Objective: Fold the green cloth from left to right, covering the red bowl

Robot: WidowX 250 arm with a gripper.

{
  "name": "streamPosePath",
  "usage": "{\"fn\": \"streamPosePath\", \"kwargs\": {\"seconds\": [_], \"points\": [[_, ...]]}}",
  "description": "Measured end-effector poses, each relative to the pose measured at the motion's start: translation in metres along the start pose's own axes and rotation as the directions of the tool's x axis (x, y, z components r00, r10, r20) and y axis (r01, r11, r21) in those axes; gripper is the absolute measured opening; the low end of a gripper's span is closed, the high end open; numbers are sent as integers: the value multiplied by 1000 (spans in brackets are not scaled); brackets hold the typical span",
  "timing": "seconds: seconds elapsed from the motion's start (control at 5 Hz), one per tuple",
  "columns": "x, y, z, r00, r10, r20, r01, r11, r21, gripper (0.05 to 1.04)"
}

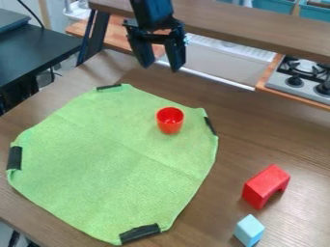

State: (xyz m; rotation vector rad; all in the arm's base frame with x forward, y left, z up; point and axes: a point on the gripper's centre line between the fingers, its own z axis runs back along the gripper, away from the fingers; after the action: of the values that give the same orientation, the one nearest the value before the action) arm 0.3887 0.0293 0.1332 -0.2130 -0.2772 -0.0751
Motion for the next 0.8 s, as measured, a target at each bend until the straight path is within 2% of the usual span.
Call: {"fn": "streamPosePath", "kwargs": {"seconds": [0.2,0.4,0.6,0.8], "points": [[-7,3,-14,999,12,-39,-13,1000,-7,1000],[-32,20,-18,996,80,-50,-80,997,11,1000],[-51,38,-2,993,120,-10,-119,991,58,1000],[-76,59,2,990,140,-2,-139,983,120,1000]]}}
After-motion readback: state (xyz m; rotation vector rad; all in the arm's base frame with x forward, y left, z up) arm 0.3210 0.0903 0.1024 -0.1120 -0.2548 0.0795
